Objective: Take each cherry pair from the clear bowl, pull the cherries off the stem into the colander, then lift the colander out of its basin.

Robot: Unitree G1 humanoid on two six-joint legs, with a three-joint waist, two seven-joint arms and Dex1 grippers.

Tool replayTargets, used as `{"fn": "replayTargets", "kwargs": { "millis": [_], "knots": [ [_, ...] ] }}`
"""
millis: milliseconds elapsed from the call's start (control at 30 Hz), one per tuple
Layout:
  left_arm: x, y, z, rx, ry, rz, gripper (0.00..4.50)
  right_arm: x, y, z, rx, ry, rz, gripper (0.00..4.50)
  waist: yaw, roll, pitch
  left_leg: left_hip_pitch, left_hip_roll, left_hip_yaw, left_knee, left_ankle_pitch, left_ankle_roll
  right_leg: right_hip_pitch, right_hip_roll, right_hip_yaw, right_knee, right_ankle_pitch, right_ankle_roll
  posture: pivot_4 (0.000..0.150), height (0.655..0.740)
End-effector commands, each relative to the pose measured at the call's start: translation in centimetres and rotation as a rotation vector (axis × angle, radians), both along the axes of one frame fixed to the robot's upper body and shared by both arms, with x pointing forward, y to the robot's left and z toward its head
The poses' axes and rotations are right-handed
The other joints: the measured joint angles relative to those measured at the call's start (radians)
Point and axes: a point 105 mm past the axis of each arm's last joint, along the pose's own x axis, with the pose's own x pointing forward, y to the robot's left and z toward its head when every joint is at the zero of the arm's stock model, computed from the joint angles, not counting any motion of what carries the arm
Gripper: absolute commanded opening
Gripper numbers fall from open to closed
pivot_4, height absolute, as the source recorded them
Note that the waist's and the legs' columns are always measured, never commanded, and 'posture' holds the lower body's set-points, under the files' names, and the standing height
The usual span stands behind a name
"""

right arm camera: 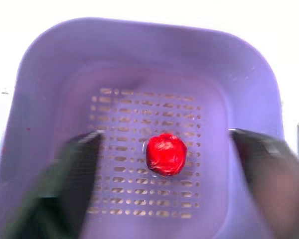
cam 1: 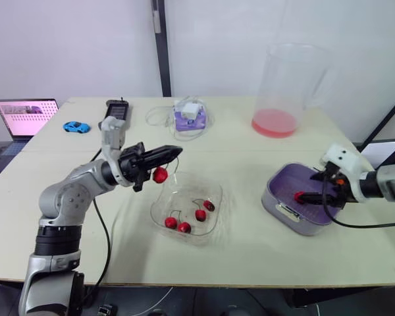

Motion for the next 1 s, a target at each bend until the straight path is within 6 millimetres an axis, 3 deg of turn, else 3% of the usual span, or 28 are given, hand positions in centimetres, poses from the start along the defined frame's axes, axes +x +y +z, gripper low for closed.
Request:
{"fn": "replayTargets", "kwargs": {
  "millis": [33, 100, 233, 367, 467, 633, 1000],
  "knots": [
    [-0.7, 0.1, 1.3, -0.007, -0.058, -0.009, 0.00, -0.6, 3.7, 4.4, 0.112, -0.121, 0.137, 4.49, -0.002, 0.000, 0.000, 0.000, 0.000, 0.000, 0.000, 0.000, 0.000, 0.000, 0.000, 0.000, 0.000, 0.000, 0.000, 0.150, 0.7332],
    [-0.7, 0.1, 1.3, -0.008, -0.058, -0.009, 0.00, -0.8, 6.7, 5.2, 0.211, -0.157, 0.241, 4.49, -0.003, 0.000, 0.000, 0.000, 0.000, 0.000, 0.000, 0.000, 0.000, 0.000, 0.001, 0.000, 0.000, 0.000, 0.000, 0.150, 0.7332],
    [-0.6, -0.1, 1.4, -0.010, -0.056, -0.026, 0.00, -1.6, 14.8, 5.7, 0.516, -0.176, 0.473, 4.49, -0.001, -0.001, 0.000, 0.000, 0.001, -0.001, 0.000, 0.000, 0.000, 0.001, 0.001, -0.001, 0.001, 0.000, 0.000, 0.150, 0.7332],
    [-0.8, -0.5, 1.6, -0.012, -0.059, -0.042, 0.00, -1.6, 19.6, 4.7, 0.648, -0.152, 0.530, 4.49, 0.006, -0.001, 0.000, -0.001, 0.000, -0.002, 0.000, 0.003, -0.006, 0.000, -0.001, -0.002, 0.001, 0.000, 0.000, 0.150, 0.7332],
    [-0.8, -0.7, 1.7, -0.012, -0.061, -0.047, 0.00, -1.7, 22.1, 3.6, 0.723, -0.123, 0.544, 4.49, 0.004, -0.002, -0.001, -0.001, -0.001, -0.002, 0.000, 0.003, -0.006, 0.000, -0.002, -0.002, 0.001, 0.000, 0.000, 0.150, 0.7332],
    [-0.9, -0.6, 1.8, -0.010, -0.064, -0.052, 0.00, -2.2, 25.0, 3.2, 0.829, -0.090, 0.562, 4.49, -0.003, -0.001, -0.001, -0.001, 0.000, -0.002, 0.000, 0.003, -0.006, -0.002, -0.001, -0.002, 0.005, 0.000, 0.000, 0.150, 0.7332],
    [-0.9, -0.9, 1.7, -0.011, -0.069, -0.054, 0.00, -2.6, 27.6, 3.8, 0.902, -0.067, 0.621, 4.49, -0.002, -0.001, -0.001, -0.001, 0.000, -0.002, 0.000, 0.003, -0.005, -0.002, 0.000, -0.002, 0.006, 0.000, 0.000, 0.150, 0.7332]
  ]
}}
